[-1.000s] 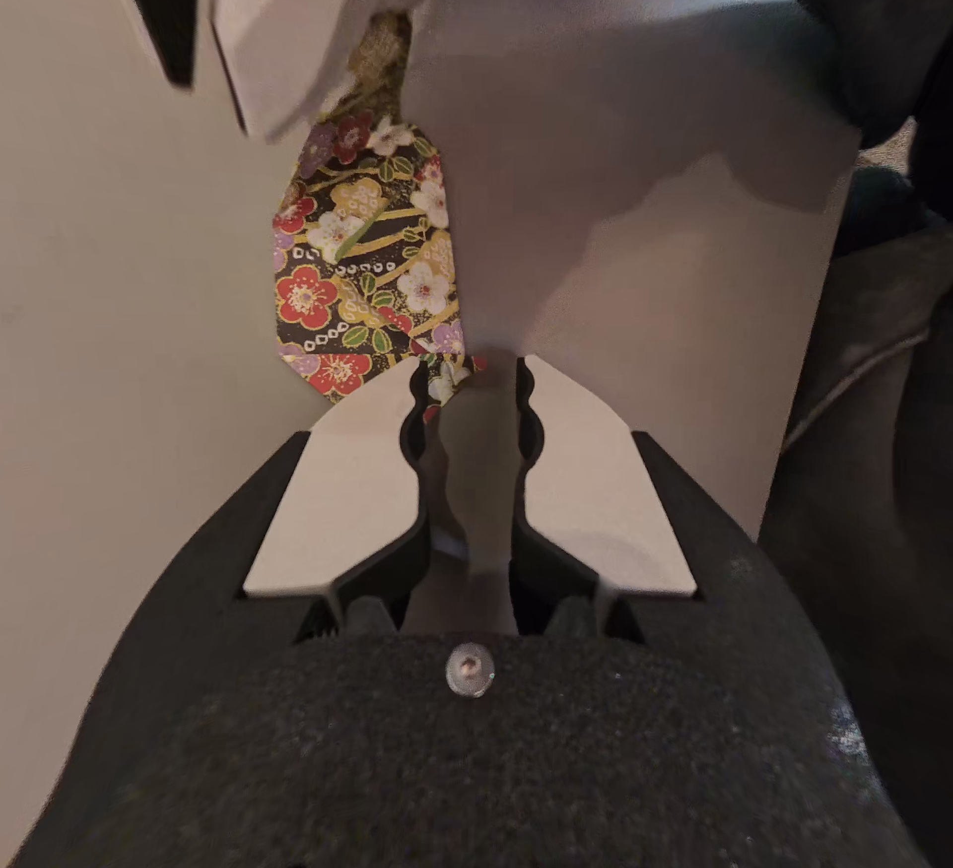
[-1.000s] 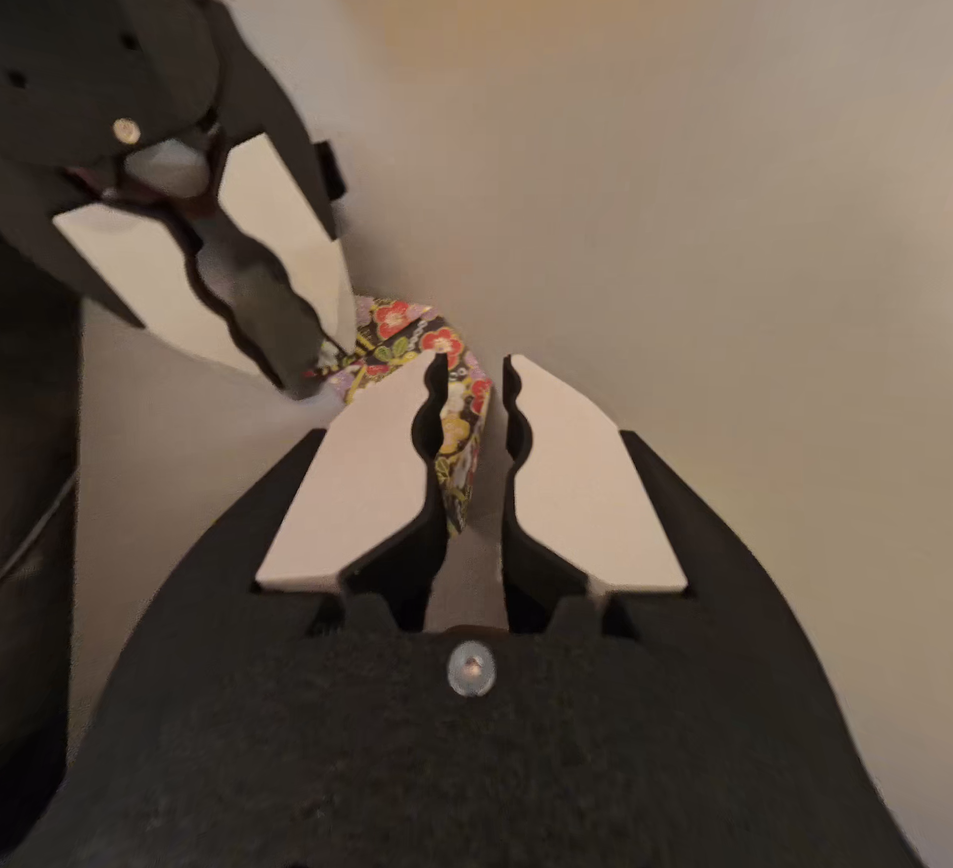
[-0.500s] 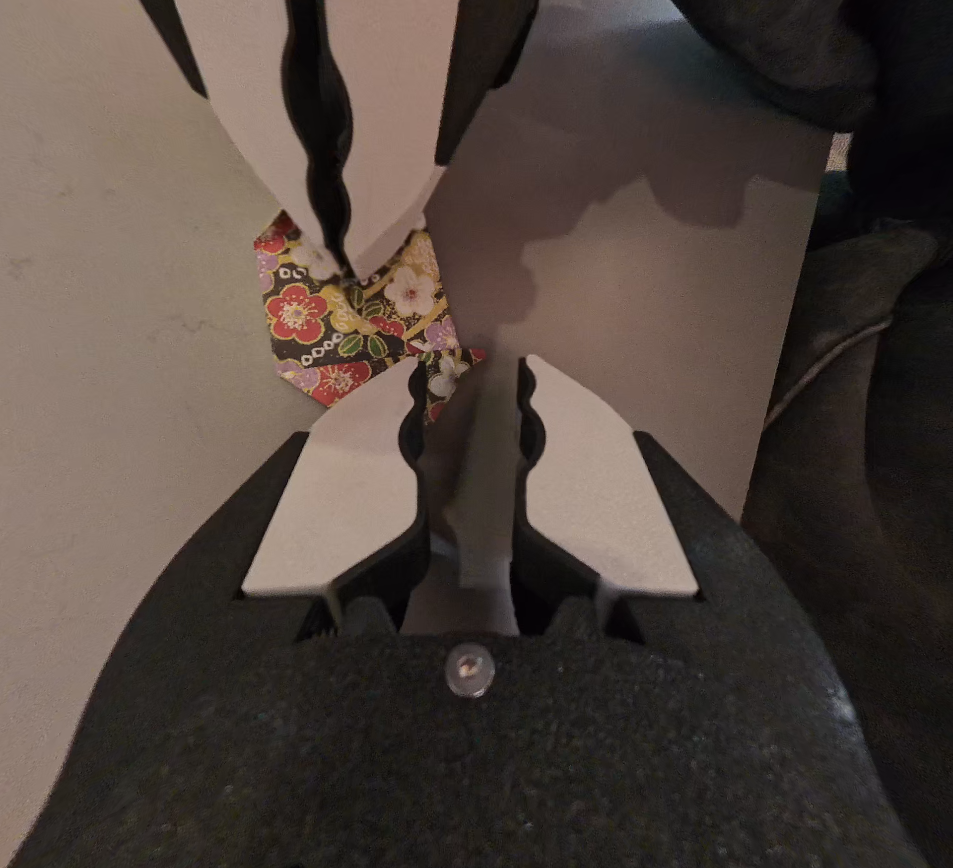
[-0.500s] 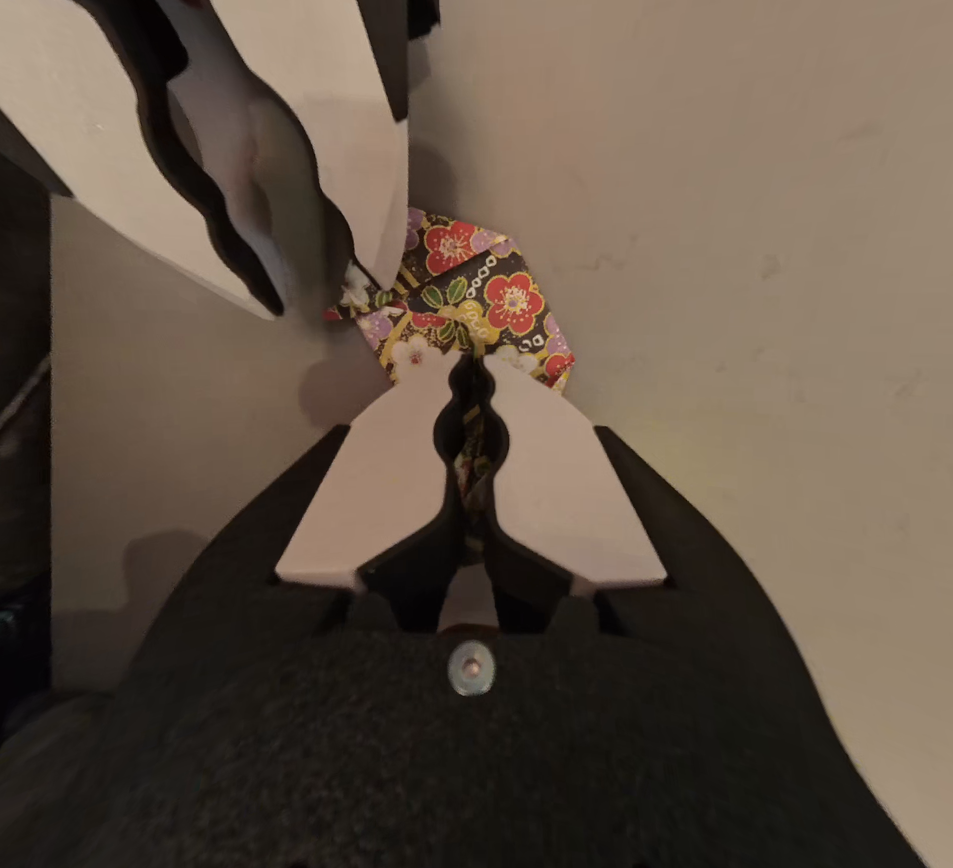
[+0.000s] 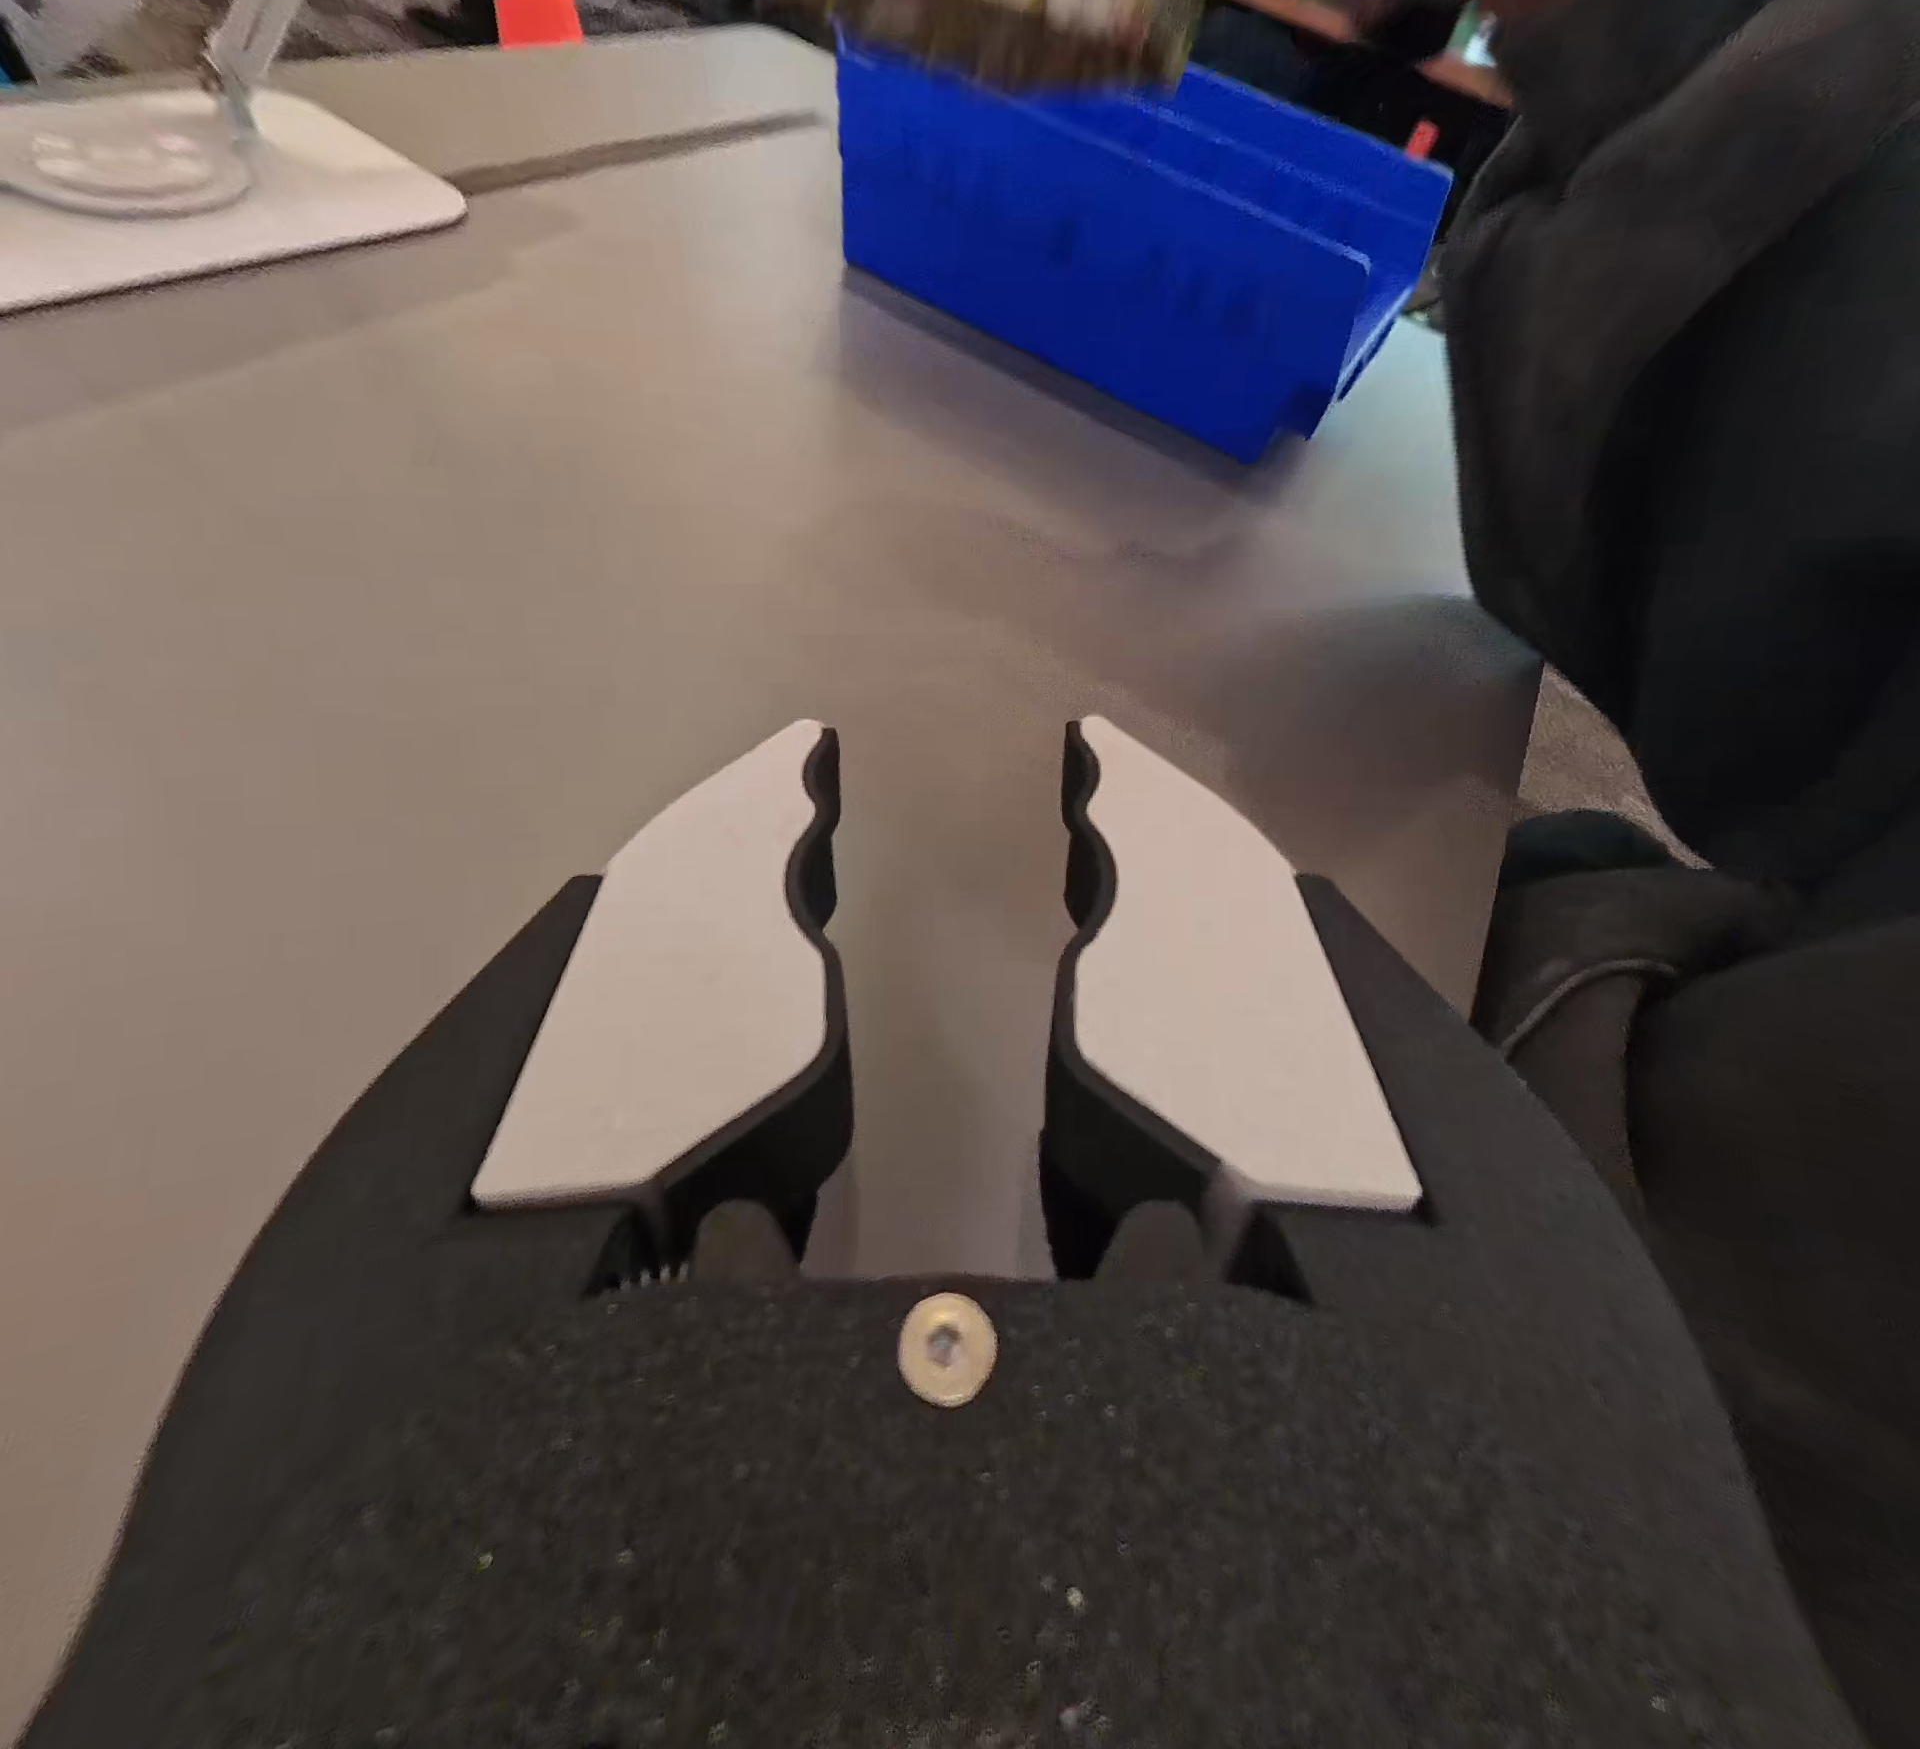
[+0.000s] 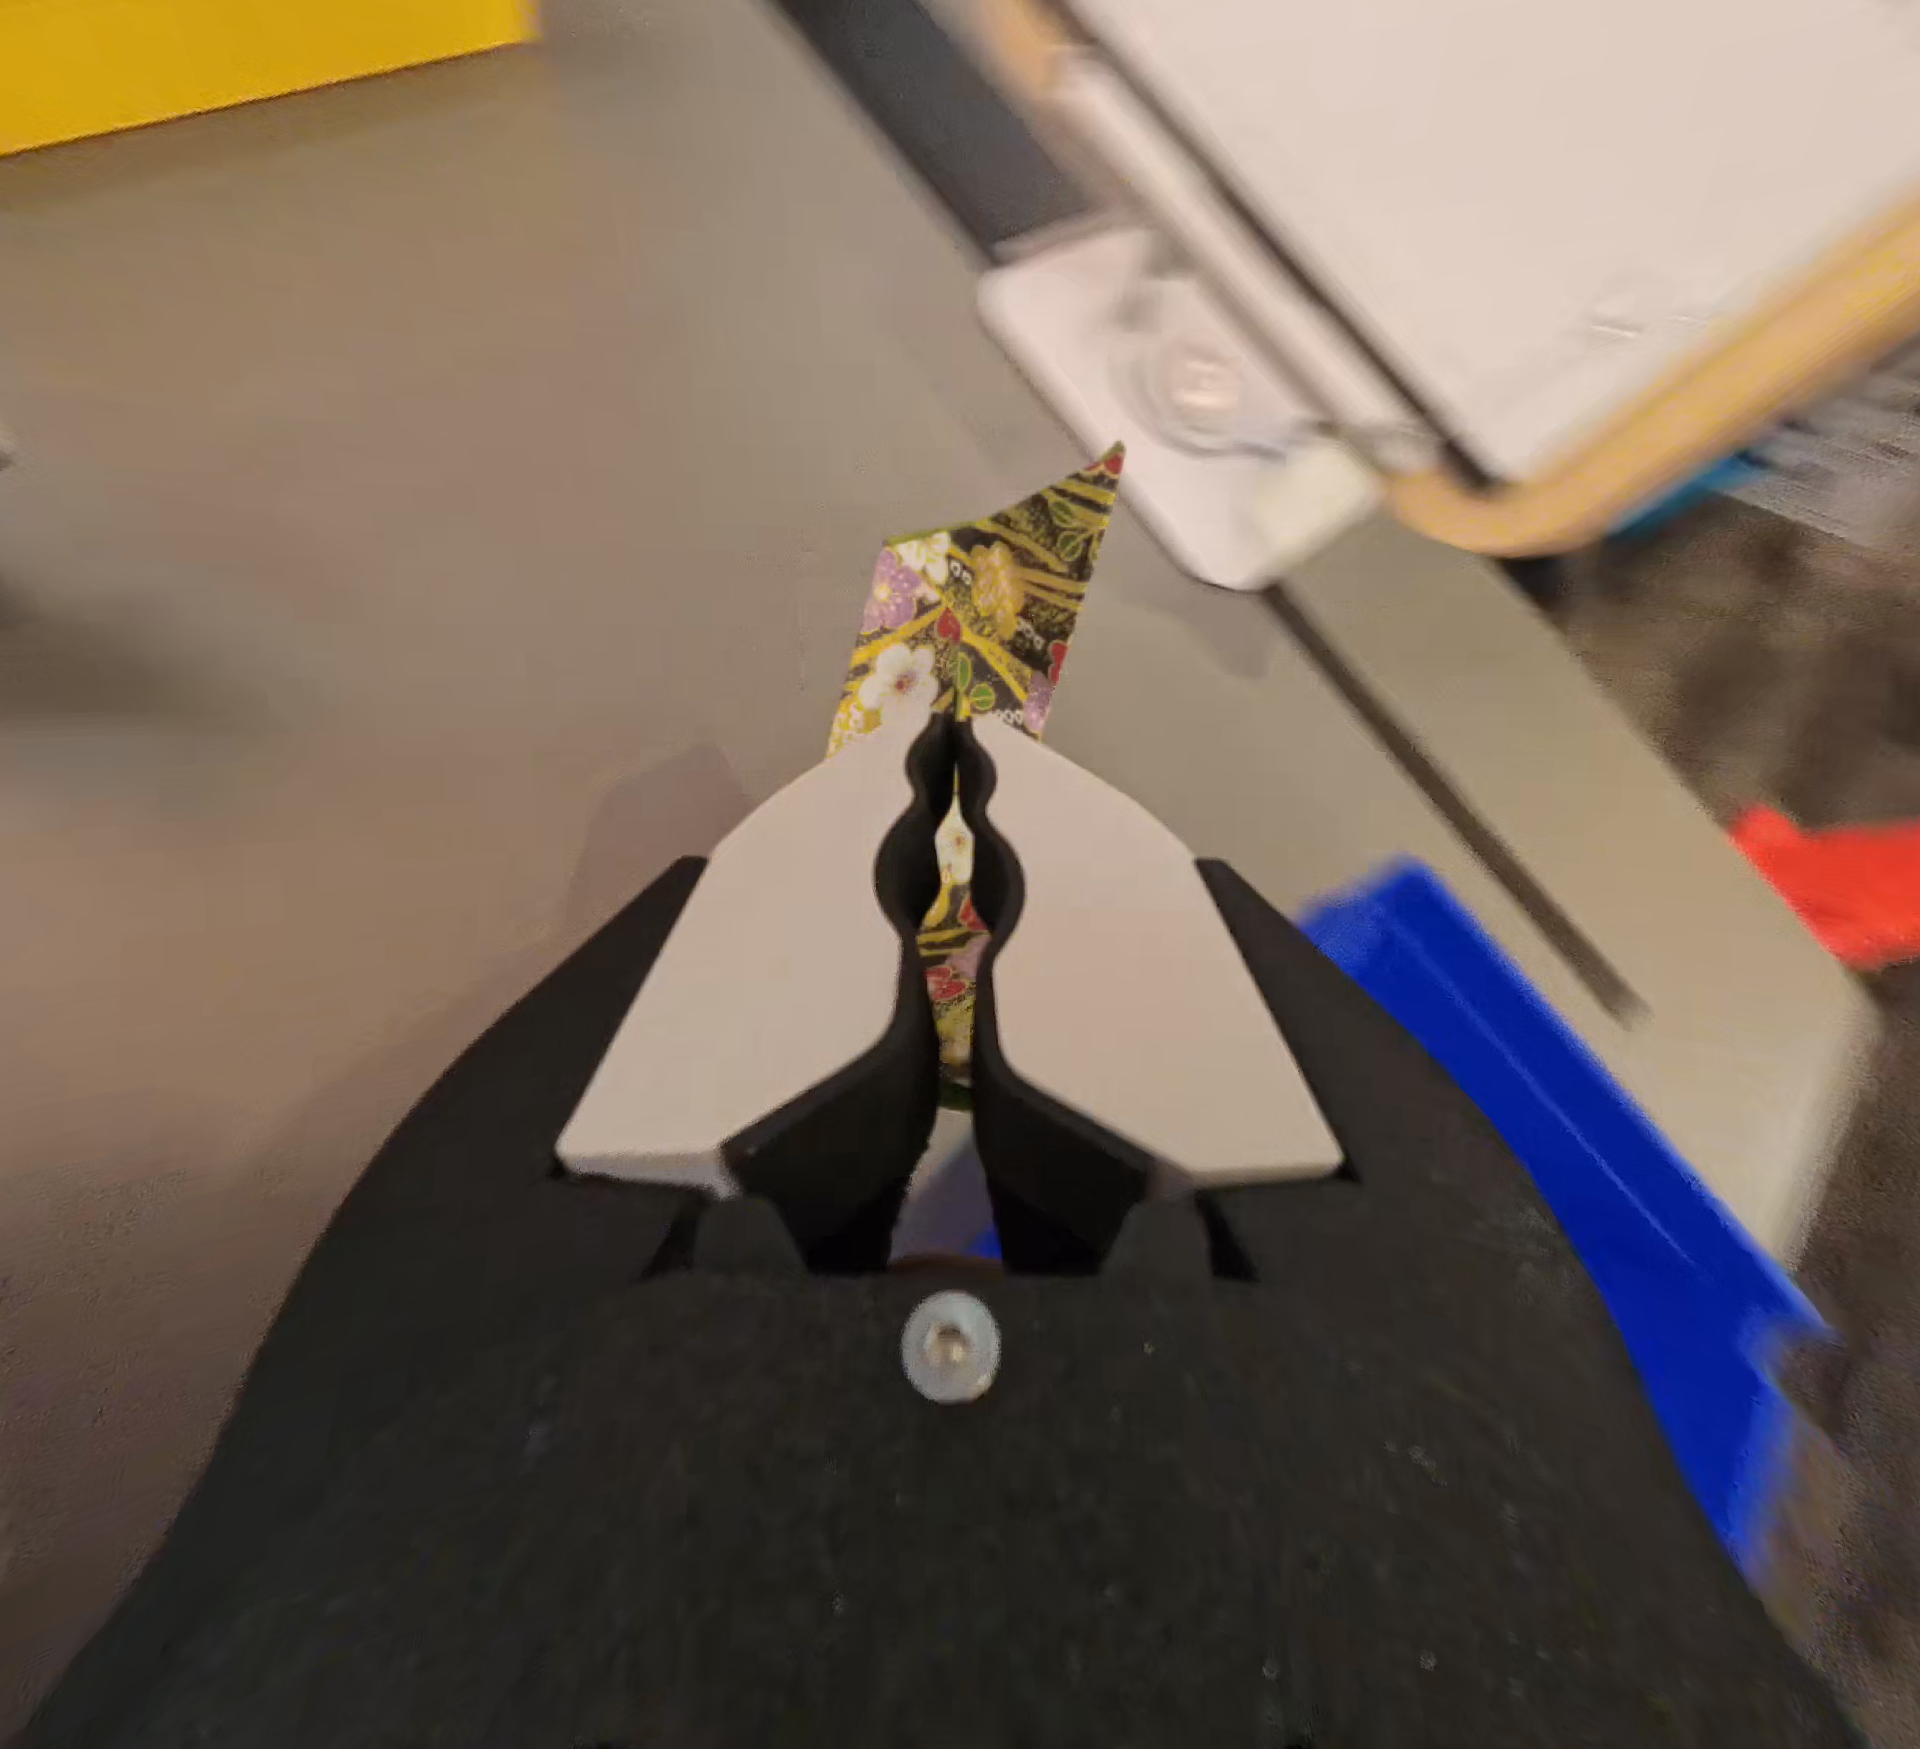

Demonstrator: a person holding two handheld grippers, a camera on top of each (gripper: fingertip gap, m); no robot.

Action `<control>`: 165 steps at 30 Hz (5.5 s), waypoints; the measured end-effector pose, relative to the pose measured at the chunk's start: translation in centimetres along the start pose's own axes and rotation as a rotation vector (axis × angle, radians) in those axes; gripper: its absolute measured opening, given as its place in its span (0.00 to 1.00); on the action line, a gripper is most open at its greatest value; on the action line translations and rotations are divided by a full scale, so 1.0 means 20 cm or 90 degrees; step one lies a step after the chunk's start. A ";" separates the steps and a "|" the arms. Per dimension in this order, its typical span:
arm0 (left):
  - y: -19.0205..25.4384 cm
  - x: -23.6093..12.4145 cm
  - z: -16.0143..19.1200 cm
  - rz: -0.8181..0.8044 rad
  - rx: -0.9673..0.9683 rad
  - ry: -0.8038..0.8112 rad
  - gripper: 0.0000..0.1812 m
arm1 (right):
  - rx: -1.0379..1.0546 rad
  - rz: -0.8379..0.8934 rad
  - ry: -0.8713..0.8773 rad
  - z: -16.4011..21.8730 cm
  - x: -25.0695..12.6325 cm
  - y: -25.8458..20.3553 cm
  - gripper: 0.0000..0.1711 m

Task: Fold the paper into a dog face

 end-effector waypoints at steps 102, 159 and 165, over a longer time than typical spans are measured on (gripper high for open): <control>-1.28 -0.77 0.08 -0.385 -0.127 -0.435 0.37 | 0.170 0.027 0.241 0.56 -0.21 -0.70 0.15; -1.07 -0.79 0.21 -0.351 0.398 -0.643 0.02 | 0.197 -0.007 0.212 0.68 -0.23 -0.70 0.15; -1.06 -0.80 0.21 -0.356 0.389 -0.615 0.00 | 0.197 -0.009 0.210 0.68 -0.23 -0.70 0.15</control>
Point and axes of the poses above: each gripper's, where its closed fingertips meet, x out along the fingers, z out of its underside, y = z × x across the jaws, the point moved 8 cm from there along -x, back along the fingers, and after that the axes turned 7 degrees about y, right-handed, at the moved point
